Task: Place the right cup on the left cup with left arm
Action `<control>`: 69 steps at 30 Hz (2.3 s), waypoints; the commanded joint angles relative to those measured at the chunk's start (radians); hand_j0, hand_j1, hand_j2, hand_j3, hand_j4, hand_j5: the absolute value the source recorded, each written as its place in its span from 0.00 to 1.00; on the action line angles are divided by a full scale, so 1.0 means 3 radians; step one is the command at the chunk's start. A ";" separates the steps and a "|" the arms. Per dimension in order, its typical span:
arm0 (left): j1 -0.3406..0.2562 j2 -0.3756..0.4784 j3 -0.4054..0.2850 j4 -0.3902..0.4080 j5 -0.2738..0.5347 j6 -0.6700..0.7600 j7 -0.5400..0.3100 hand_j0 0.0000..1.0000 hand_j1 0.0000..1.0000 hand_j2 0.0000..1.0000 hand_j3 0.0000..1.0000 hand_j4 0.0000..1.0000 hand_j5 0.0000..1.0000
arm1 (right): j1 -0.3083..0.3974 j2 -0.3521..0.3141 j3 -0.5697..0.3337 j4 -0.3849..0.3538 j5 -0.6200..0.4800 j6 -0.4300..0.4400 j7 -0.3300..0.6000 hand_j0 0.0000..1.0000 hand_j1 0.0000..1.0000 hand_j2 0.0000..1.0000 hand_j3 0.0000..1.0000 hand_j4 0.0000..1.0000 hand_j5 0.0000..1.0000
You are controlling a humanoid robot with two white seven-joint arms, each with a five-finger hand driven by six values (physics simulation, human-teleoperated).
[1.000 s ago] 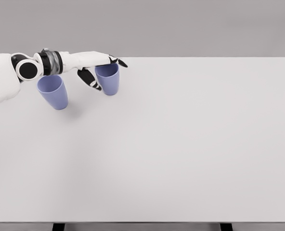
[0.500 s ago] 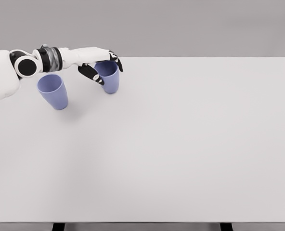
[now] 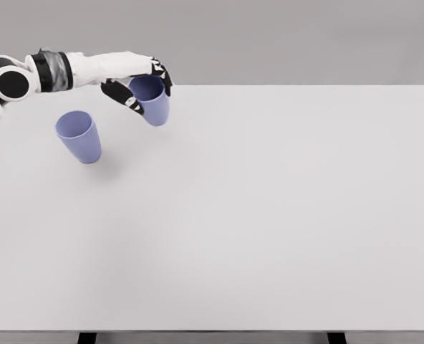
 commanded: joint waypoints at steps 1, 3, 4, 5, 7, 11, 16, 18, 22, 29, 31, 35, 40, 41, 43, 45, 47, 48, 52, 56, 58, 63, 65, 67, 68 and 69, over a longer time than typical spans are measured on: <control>-0.0005 0.0131 0.0009 -0.0186 0.0043 0.0005 -0.0003 0.54 0.54 0.54 0.54 0.54 0.54 | 0.0000 0.0000 0.0000 0.0001 0.0004 -0.0002 0.0002 1.00 1.00 1.00 1.00 1.00 1.00; -0.0061 0.0213 0.0019 -0.0308 0.0069 0.0005 -0.0003 0.54 0.54 0.54 0.54 0.54 0.54 | 0.0000 0.0000 0.0000 0.0001 0.0004 -0.0002 -0.0003 1.00 1.00 1.00 1.00 1.00 1.00; -0.0066 0.0259 0.0019 -0.0380 0.0079 0.0005 -0.0003 0.54 0.54 0.54 0.54 0.54 0.54 | 0.0000 0.0000 0.0000 0.0001 0.0004 -0.0002 0.0002 1.00 1.00 1.00 1.00 1.00 1.00; -0.0072 0.0305 0.0019 -0.0436 0.0120 0.0005 -0.0003 0.54 0.54 0.54 0.54 0.54 0.54 | 0.0000 0.0000 0.0000 0.0001 0.0004 -0.0002 0.0002 1.00 1.00 1.00 1.00 1.00 1.00; -0.0128 0.0382 0.0009 -0.0538 0.0130 0.0005 -0.0003 0.54 0.54 0.54 0.54 0.54 0.54 | 0.0000 0.0000 0.0000 0.0001 0.0004 -0.0002 0.0002 1.00 1.00 1.00 1.00 1.00 1.00; -0.0199 0.0607 0.0004 -0.0784 0.0196 0.0005 -0.0003 0.54 0.54 0.54 0.54 0.54 0.54 | 0.0000 0.0000 0.0000 0.0001 0.0004 -0.0002 0.0002 1.00 1.00 1.00 1.00 1.00 1.00; -0.0302 0.0827 -0.0012 -0.0968 0.0232 0.0005 -0.0003 0.54 0.54 0.54 0.54 0.54 0.54 | 0.0000 0.0000 0.0000 0.0001 0.0004 -0.0002 0.0002 1.00 1.00 1.00 1.00 1.00 1.00; -0.0327 0.0898 -0.0012 -0.1009 0.0232 0.0005 -0.0003 0.54 0.54 0.54 0.54 0.54 0.54 | 0.0000 0.0000 0.0000 0.0001 0.0004 -0.0002 0.0002 1.00 1.00 1.00 1.00 1.00 1.00; -0.0327 0.0904 -0.0012 -0.1014 0.0232 0.0005 -0.0003 0.53 0.53 0.53 0.53 0.53 0.53 | 0.0000 0.0000 0.0000 0.0001 0.0004 -0.0002 0.0002 1.00 1.00 1.00 1.00 1.00 1.00; -0.0363 0.1047 -0.0022 -0.1014 0.0232 0.0005 -0.0003 0.53 0.53 0.53 0.53 0.53 0.53 | 0.0000 0.0000 0.0000 0.0001 0.0004 -0.0002 0.0002 1.00 1.00 1.00 1.00 1.00 1.00; -0.0378 0.1077 -0.0027 -0.1014 0.0232 0.0005 -0.0003 0.53 0.53 0.53 0.53 0.53 0.53 | 0.0000 0.0000 0.0000 0.0001 0.0004 -0.0002 0.0002 1.00 1.00 1.00 1.00 1.00 1.00; -0.0384 0.1144 -0.0032 -0.1014 0.0227 0.0005 -0.0003 0.53 0.53 0.53 0.53 0.53 0.53 | 0.0000 0.0000 0.0000 0.0001 0.0004 -0.0002 -0.0003 1.00 1.00 1.00 1.00 1.00 1.00; -0.0389 0.1226 -0.0042 -0.1014 0.0217 0.0005 -0.0049 0.53 0.53 0.53 0.53 0.53 0.53 | 0.0000 0.0000 0.0000 0.0001 0.0004 -0.0002 0.0002 1.00 1.00 1.00 1.00 1.00 1.00; -0.0389 0.1231 -0.0042 -0.1014 0.0212 0.0005 -0.0069 0.53 0.53 0.53 0.53 0.53 0.53 | 0.0000 0.0000 0.0000 0.0001 0.0004 -0.0002 0.0002 1.00 1.00 1.00 1.00 1.00 1.00; -0.0419 0.1251 -0.0042 -0.1014 0.0202 0.0005 -0.0135 0.53 0.53 0.53 0.53 0.53 0.53 | 0.0000 0.0000 0.0000 0.0001 0.0004 -0.0002 0.0002 1.00 1.00 1.00 1.00 1.00 1.00; -0.0424 0.1267 -0.0042 -0.1009 0.0196 0.0005 -0.0156 0.53 0.53 0.53 0.53 0.53 0.53 | 0.0000 0.0000 0.0000 0.0001 0.0004 -0.0002 0.0002 1.00 1.00 1.00 1.00 1.00 1.00; -0.0430 0.1282 -0.0042 -0.1009 0.0196 0.0005 -0.0161 0.54 0.54 0.54 0.54 0.54 0.54 | 0.0000 0.0000 0.0000 0.0001 0.0004 -0.0002 0.0002 1.00 1.00 1.00 1.00 1.00 1.00; -0.0430 0.1292 -0.0042 -0.1009 0.0196 0.0005 -0.0166 0.54 0.54 0.54 0.54 0.54 0.54 | 0.0000 0.0000 0.0000 0.0001 0.0004 -0.0002 0.0002 1.00 1.00 1.00 1.00 1.00 1.00; -0.0460 0.1364 -0.0047 -0.1014 0.0196 0.0005 -0.0207 0.54 0.54 0.54 0.54 0.54 0.54 | 0.0000 0.0000 0.0000 0.0001 0.0004 -0.0002 0.0002 1.00 1.00 1.00 1.00 1.00 1.00; -0.0460 0.1471 -0.0119 -0.1034 0.0191 0.0005 -0.0217 0.54 0.54 0.54 0.54 0.54 0.54 | 0.0000 0.0000 0.0000 0.0001 0.0004 -0.0002 0.0002 1.00 1.00 1.00 1.00 1.00 1.00; -0.0460 0.1512 -0.0119 -0.1081 0.0191 0.0005 -0.0243 0.54 0.54 0.54 0.54 0.54 0.54 | 0.0000 0.0000 0.0000 0.0001 0.0004 -0.0002 0.0002 1.00 1.00 1.00 1.00 1.00 1.00; -0.0460 0.1522 -0.0185 -0.1132 0.0196 0.0005 -0.0243 0.55 0.55 0.55 0.55 0.55 0.55 | 0.0000 0.0000 0.0000 0.0001 0.0004 -0.0002 0.0002 1.00 1.00 1.00 1.00 1.00 1.00; -0.0460 0.1522 -0.0190 -0.1132 0.0196 0.0005 -0.0243 0.55 0.55 0.55 0.55 0.55 0.55 | 0.0000 0.0000 0.0000 0.0001 0.0004 -0.0002 0.0002 1.00 1.00 1.00 1.00 1.00 1.00; -0.0460 0.1522 -0.0196 -0.1132 0.0196 0.0005 -0.0243 0.55 0.55 0.55 0.55 0.55 0.55 | 0.0000 0.0000 0.0000 0.0001 0.0004 -0.0002 0.0002 1.00 1.00 1.00 1.00 1.00 1.00; -0.0460 0.1522 -0.0196 -0.1132 0.0196 0.0005 -0.0238 0.55 0.55 0.55 0.55 0.55 0.55 | 0.0000 0.0000 0.0000 0.0001 0.0004 -0.0002 0.0002 1.00 1.00 1.00 1.00 1.00 1.00; -0.0460 0.1522 -0.0206 -0.1132 0.0196 0.0005 -0.0238 0.55 0.55 0.55 0.55 0.55 0.55 | 0.0000 0.0000 0.0000 0.0001 0.0004 -0.0002 0.0002 1.00 1.00 1.00 1.00 1.00 1.00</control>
